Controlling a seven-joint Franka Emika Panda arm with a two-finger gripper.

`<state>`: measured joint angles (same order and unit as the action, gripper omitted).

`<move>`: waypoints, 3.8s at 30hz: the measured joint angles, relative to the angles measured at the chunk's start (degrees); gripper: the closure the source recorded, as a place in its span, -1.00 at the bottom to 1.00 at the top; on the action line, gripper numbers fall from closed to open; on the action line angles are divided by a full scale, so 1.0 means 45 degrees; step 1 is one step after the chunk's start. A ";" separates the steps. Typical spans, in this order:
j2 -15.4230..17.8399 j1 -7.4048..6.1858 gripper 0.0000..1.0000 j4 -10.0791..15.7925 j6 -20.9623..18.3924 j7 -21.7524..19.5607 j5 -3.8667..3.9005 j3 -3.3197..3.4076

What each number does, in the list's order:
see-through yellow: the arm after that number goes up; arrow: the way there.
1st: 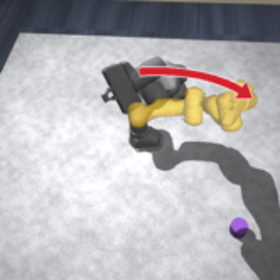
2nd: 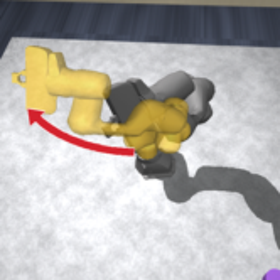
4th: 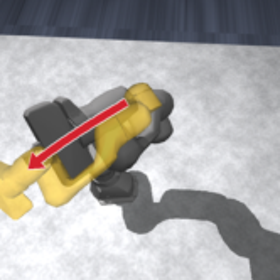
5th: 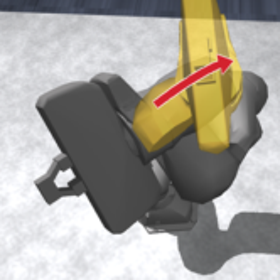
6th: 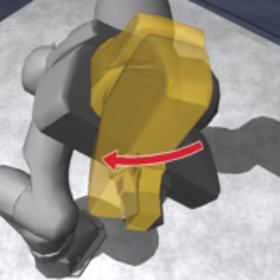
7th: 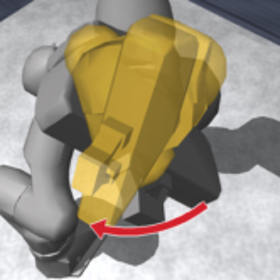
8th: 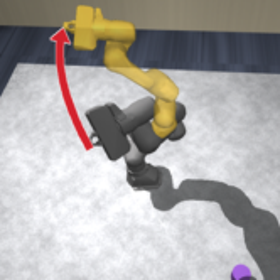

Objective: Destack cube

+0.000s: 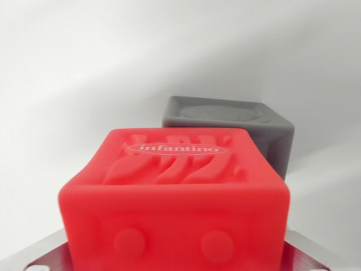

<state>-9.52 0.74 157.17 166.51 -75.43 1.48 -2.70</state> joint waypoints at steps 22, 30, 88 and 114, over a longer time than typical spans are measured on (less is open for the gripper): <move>0.0537 0.0001 1.00 0.0062 -0.0442 0.0040 -0.0052 -0.0015; 0.1143 0.0001 1.00 0.0113 -0.0981 0.0108 -0.0165 -0.0033; 0.3068 0.0290 1.00 -0.1456 -0.4514 0.0800 -0.0407 0.0447; 0.1494 0.0618 1.00 -0.3107 -0.4532 0.1273 -0.0385 0.0878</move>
<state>-2.80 3.52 143.19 146.11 -69.71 -0.25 1.25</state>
